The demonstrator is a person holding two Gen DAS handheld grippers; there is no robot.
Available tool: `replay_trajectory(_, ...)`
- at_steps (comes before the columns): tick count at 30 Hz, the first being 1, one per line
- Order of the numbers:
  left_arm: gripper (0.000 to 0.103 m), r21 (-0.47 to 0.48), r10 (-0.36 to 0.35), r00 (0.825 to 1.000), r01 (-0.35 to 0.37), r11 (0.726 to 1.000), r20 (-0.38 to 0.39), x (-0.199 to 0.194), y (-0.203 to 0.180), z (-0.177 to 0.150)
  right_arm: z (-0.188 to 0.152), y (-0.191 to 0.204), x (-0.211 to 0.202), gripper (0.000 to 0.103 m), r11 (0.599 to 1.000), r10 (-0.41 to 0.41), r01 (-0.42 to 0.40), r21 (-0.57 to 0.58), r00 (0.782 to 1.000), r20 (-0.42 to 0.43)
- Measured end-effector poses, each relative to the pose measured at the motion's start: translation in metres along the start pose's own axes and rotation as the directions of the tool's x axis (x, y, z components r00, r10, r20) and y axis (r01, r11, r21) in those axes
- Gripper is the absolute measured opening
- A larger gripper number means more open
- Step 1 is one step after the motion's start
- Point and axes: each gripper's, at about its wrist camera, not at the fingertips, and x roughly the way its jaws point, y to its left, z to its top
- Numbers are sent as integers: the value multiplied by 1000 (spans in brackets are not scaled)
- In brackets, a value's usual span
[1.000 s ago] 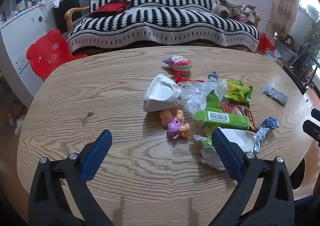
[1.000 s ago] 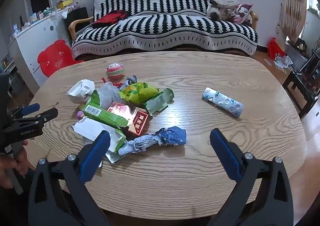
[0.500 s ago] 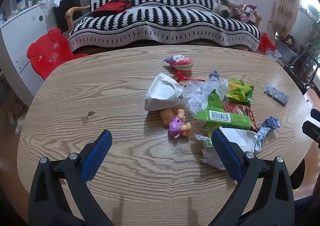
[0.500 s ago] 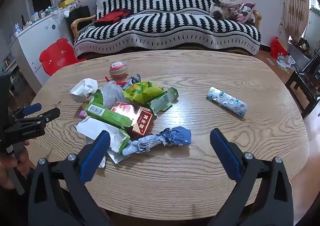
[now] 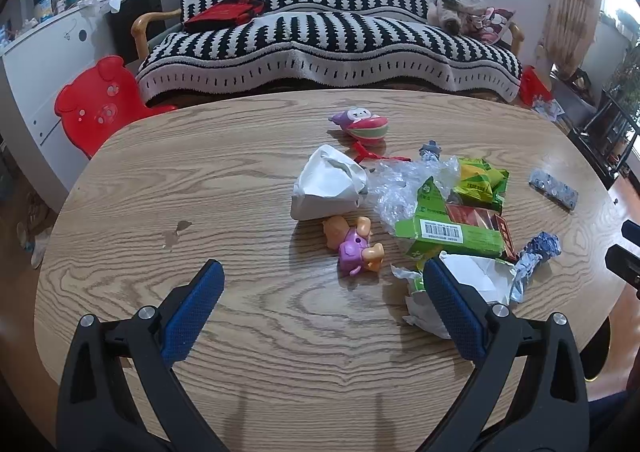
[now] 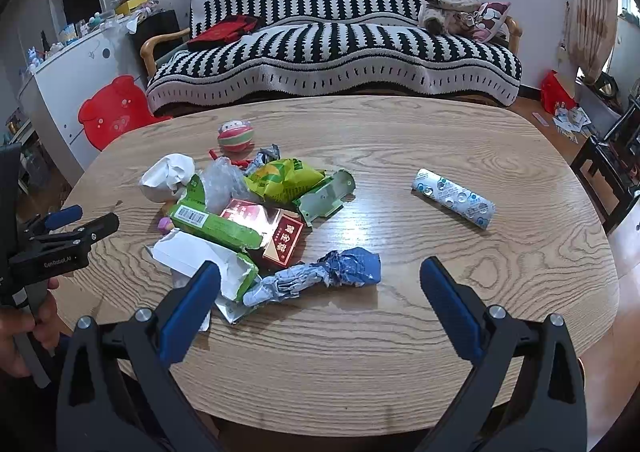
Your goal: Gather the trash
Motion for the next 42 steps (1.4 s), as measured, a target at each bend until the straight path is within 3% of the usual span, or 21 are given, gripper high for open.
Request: replay_trajectory(42, 97, -1, -3, 1000, 3, 1000, -5, 1, 0, 0, 0, 1, 0, 96, 1000, 4, -4, -4, 1000, -6)
